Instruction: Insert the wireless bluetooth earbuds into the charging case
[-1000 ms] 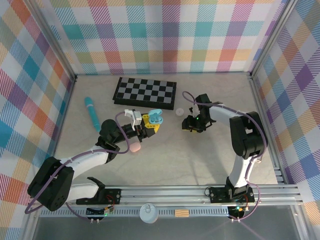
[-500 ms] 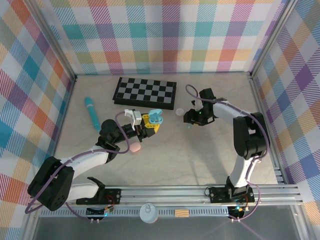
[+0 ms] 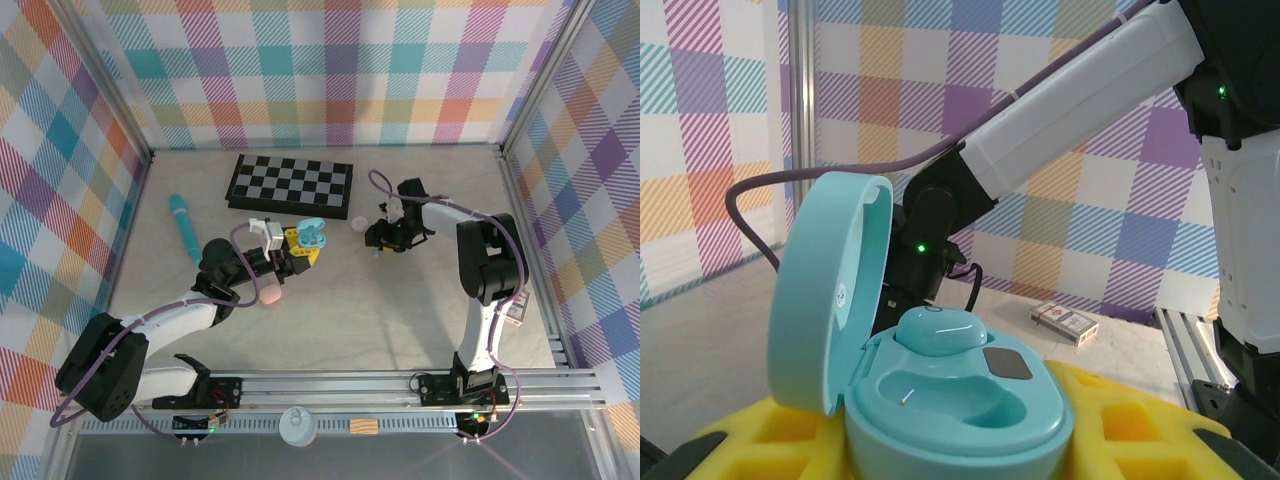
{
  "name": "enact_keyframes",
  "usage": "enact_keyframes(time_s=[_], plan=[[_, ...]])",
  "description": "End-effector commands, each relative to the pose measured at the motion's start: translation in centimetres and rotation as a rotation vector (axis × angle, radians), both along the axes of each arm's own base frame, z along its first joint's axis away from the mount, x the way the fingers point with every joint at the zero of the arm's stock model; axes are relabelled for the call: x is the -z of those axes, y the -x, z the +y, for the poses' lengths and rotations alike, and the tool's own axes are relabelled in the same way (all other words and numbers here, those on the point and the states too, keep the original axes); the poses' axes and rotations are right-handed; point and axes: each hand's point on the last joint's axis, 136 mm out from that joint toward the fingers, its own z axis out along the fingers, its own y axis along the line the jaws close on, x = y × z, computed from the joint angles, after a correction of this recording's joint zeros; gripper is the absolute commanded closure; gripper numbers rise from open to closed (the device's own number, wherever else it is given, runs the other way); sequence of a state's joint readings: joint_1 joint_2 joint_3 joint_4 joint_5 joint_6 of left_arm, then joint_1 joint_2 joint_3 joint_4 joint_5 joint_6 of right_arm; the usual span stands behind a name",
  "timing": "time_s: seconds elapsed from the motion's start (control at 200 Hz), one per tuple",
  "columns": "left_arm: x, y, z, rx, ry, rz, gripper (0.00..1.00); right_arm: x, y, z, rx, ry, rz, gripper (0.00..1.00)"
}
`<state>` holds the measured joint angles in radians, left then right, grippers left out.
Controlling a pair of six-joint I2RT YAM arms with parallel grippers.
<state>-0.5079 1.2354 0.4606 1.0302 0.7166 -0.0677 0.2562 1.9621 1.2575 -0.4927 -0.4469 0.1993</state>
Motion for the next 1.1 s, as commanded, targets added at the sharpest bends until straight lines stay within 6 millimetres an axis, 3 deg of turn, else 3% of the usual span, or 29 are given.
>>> enact_keyframes(time_s=[0.0, 0.25, 0.455, 0.6, 0.735, 1.095], plan=[[-1.7, 0.3, 0.0, 0.018, 0.036, -0.052, 0.71, 0.1, 1.1, 0.3, -0.032, -0.034, 0.015, 0.54], [-1.9, 0.4, 0.1, 0.019, 0.04, -0.052, 0.71, 1.2, 0.8, 0.2, -0.022, -0.018, 0.039, 0.58], [-1.7, 0.4, 0.1, 0.014, 0.031, -0.05, 0.71, 0.0, 1.8, 1.1, -0.025, -0.095, 0.058, 0.6], [-1.8, 0.3, 0.0, 0.021, 0.036, -0.053, 0.71, -0.4, 2.0, 0.7, -0.027, -0.072, 0.043, 0.61], [-1.9, 0.3, -0.1, 0.024, 0.039, -0.055, 0.71, -0.4, 1.3, -0.1, -0.038, -0.01, 0.002, 0.57], [-2.0, 0.3, 0.0, 0.02, 0.039, -0.054, 0.71, -0.6, -0.6, 1.3, -0.081, -0.068, -0.024, 0.56]])
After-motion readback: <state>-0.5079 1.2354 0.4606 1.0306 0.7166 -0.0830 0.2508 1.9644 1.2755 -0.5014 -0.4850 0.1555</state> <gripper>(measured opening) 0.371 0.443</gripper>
